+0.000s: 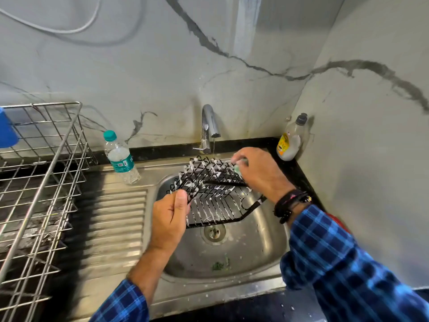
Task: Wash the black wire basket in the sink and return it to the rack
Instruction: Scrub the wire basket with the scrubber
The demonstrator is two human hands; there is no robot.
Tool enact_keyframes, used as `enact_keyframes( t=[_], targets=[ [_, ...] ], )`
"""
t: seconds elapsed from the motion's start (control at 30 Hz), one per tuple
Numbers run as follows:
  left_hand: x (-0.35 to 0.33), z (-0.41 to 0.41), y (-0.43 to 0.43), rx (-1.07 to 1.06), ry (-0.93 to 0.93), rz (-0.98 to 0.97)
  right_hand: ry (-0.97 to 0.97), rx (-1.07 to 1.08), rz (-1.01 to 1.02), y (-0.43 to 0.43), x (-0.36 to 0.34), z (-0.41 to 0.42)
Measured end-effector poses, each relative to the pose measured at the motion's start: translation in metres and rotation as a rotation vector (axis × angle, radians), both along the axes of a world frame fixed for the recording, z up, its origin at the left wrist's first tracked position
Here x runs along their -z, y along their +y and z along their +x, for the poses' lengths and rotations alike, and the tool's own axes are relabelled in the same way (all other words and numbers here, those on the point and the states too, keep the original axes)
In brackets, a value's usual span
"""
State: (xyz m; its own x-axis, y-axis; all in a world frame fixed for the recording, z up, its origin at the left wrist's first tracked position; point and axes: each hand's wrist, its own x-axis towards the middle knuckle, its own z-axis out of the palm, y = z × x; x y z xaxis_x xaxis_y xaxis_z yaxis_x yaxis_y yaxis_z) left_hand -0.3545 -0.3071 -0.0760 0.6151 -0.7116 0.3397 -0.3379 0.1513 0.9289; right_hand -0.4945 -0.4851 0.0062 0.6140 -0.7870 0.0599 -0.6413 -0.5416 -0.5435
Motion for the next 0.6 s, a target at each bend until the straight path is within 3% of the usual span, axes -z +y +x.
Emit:
enact_keyframes(
  t=[0.07,0.13,0.27,0.5,0.6],
  targets=[
    [0.001,0.002,-0.001,0.015,-0.031,0.006,0.113,0.008,0.017,-0.014,0.007,-0.005],
    [0.000,0.004,-0.002,0.016,-0.001,-0.015,0.163,-0.071,0.175,-0.019,0.010,-0.010],
    [0.001,0.014,-0.005,-0.040,0.002,-0.052,0.064,-0.109,0.412,-0.019,0.007,-0.019],
    [-0.009,0.023,-0.015,-0.147,-0.132,0.021,-0.068,-0.130,0.342,0.004,0.018,-0.022],
    [-0.022,0.035,-0.016,-0.095,-0.211,0.246,-0.095,-0.114,0.223,0.010,0.023,-0.021]
  ],
)
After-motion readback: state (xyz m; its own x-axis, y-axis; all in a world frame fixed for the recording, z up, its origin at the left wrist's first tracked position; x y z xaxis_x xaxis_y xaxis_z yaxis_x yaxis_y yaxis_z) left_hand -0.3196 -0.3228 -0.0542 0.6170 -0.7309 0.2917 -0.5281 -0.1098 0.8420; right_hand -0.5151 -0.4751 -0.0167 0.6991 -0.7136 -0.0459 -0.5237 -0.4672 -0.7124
